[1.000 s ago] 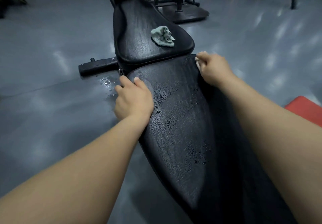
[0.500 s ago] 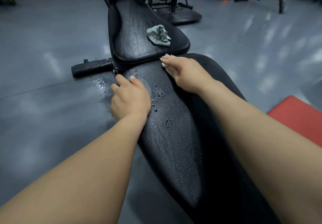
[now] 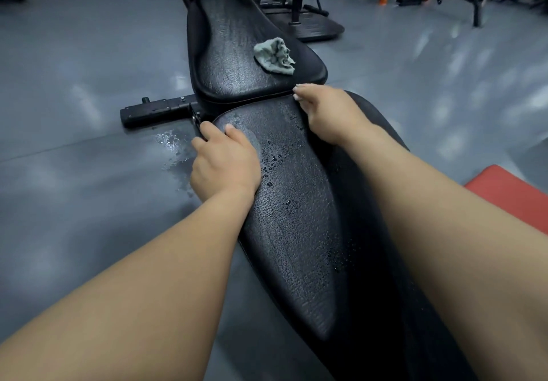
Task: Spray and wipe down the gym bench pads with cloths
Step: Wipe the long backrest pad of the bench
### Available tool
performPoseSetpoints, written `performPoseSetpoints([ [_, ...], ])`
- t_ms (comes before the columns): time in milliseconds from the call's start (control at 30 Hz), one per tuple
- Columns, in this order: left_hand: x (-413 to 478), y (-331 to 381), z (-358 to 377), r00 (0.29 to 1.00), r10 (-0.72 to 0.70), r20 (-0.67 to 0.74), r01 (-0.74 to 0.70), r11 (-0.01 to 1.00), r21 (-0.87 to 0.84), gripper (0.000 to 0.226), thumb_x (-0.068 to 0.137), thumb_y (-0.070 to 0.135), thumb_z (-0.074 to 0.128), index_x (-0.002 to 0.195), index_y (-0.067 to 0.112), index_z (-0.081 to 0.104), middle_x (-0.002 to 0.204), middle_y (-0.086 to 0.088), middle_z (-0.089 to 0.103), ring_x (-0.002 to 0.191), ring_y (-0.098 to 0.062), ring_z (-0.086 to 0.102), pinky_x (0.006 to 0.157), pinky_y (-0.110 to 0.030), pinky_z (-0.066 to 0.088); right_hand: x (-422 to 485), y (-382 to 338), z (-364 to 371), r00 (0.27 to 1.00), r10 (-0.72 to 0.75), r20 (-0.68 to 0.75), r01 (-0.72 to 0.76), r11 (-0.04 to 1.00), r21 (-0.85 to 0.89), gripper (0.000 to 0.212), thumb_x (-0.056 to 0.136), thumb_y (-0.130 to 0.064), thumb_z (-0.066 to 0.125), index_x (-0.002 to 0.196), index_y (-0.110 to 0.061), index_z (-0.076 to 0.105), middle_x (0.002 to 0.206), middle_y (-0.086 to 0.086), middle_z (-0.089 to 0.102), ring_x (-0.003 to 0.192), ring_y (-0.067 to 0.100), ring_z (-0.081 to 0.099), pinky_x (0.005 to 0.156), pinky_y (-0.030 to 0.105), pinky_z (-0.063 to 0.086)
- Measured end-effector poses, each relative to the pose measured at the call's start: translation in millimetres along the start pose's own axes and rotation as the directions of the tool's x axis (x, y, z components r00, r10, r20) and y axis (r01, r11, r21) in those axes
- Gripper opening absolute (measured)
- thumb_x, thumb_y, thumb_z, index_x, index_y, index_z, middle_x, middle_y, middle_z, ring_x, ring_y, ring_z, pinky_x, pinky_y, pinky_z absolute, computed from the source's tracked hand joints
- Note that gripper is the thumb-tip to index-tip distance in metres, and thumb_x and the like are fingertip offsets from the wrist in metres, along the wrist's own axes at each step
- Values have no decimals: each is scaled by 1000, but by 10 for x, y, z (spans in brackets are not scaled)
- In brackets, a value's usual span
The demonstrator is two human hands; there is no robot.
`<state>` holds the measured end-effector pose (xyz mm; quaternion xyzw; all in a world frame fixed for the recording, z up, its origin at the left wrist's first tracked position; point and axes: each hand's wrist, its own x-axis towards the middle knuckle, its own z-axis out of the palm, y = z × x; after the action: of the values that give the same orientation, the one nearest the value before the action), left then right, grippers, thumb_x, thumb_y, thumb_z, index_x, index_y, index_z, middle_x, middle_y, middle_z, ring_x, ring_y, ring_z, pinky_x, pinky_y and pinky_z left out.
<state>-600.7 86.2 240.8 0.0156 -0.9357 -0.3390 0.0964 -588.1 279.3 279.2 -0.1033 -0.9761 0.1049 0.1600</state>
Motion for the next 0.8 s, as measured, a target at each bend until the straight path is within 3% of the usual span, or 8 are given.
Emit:
performPoseSetpoints([
  [67, 2, 3, 0, 1000, 3, 1, -3, 1000, 6, 43, 107, 42, 28, 133, 11, 43, 134, -19, 53, 113, -46, 60, 75, -43, 33, 20, 163, -38, 998, 67, -14, -67, 998, 11, 32, 105, -27, 48, 128, -13, 66, 137, 7, 64, 131, 28, 56, 109, 42, 45],
  [167, 4, 1, -2, 1000, 7, -3, -7, 1000, 10, 44, 107, 42, 28, 133, 10, 44, 135, -20, 53, 113, -46, 59, 77, -44, 36, 35, 436, -90, 983, 181, -28, -181, 983, -21, 32, 105, -34, 43, 119, -13, 63, 127, 10, 69, 119, 37, 61, 99, 44, 50],
  [267, 7, 3, 0, 1000, 10, -3, -10, 1000, 7, 44, 107, 42, 28, 134, 10, 43, 135, -19, 53, 113, -47, 59, 79, -45, 39, -10, 614, -139, 966, 256, -26, -257, 966, -28, 30, 107, -31, 43, 118, -14, 65, 128, 14, 67, 118, 41, 59, 99, 42, 49],
  [367, 0, 5, -9, 1000, 2, 1, -2, 1000, 4, 44, 107, 42, 28, 134, 10, 43, 135, -19, 53, 113, -46, 59, 76, -43, 34, -79, 734, -171, 941, 337, -22, -338, 941, -28, 35, 107, -25, 42, 131, -10, 62, 133, 19, 64, 123, 42, 55, 103, 40, 44],
  [433, -7, 12, -24, 1000, 0, 5, 0, 1000, 2, 45, 107, 42, 27, 135, 10, 43, 135, -20, 53, 113, -46, 60, 79, -45, 39, -184, 790, -169, 927, 374, -29, -374, 927, -8, 36, 108, -22, 41, 134, -7, 60, 135, 20, 62, 125, 42, 53, 102, 38, 41],
  [533, -16, 18, -41, 1000, -3, 14, 3, 1000, -2, 45, 107, 42, 27, 136, 10, 43, 135, -20, 53, 114, -46, 60, 83, -46, 42, -431, 870, -135, 915, 399, -60, -397, 917, 33, 33, 106, -24, 42, 129, -9, 61, 134, 17, 64, 124, 40, 56, 103, 40, 45],
  [667, -20, 15, -53, 1000, -4, 13, 4, 1000, -6, 45, 108, 41, 28, 137, 10, 43, 136, -20, 52, 114, -45, 59, 76, -42, 31, -888, 817, -151, 919, 382, -96, -383, 924, 8, 34, 106, -23, 44, 133, -10, 60, 140, 11, 61, 127, 38, 55, 103, 40, 44],
  [800, -17, 19, -39, 1000, -9, -3, 9, 1000, -3, 44, 107, 41, 28, 135, 10, 44, 135, -20, 53, 114, -45, 60, 79, -45, 38, -1115, 793, -113, 931, 339, -136, -347, 937, -45, 29, 106, -19, 44, 126, -6, 60, 133, 13, 62, 118, 42, 56, 94, 39, 43],
])
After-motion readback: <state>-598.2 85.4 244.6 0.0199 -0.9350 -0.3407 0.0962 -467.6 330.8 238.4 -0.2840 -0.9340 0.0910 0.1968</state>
